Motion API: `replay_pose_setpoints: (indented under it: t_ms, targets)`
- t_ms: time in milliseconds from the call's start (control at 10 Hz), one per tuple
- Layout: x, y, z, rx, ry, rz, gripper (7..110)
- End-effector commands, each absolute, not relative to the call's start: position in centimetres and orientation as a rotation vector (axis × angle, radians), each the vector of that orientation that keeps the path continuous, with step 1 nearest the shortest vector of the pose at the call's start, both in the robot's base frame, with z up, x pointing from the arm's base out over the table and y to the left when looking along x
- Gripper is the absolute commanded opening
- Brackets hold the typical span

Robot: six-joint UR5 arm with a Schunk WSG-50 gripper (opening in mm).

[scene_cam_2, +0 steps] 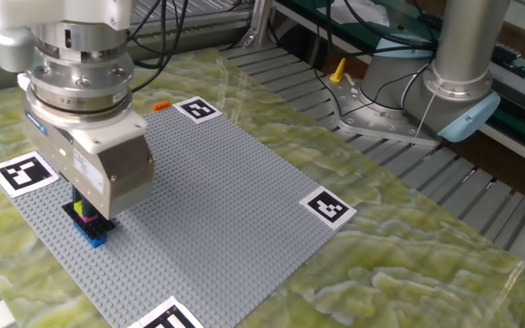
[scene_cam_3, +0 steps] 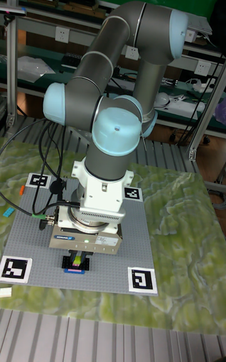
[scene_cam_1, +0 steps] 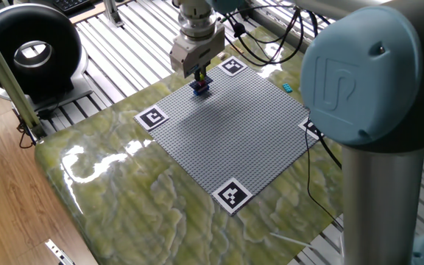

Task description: Stack small Lego blocks one on top of the other

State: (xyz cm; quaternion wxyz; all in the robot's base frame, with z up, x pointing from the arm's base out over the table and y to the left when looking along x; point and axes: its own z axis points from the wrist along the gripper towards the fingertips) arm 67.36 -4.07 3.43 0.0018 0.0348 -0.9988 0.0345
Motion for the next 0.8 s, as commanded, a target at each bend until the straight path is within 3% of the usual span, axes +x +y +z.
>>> replay_pose_setpoints:
  t_ms: [0,700]
  targets:
    - [67.38,-3.96,3.64,0.095,-3.139,0.085,7]
    - [68.29,-3.37,4.28,0.201,-3.239,-0.006,7]
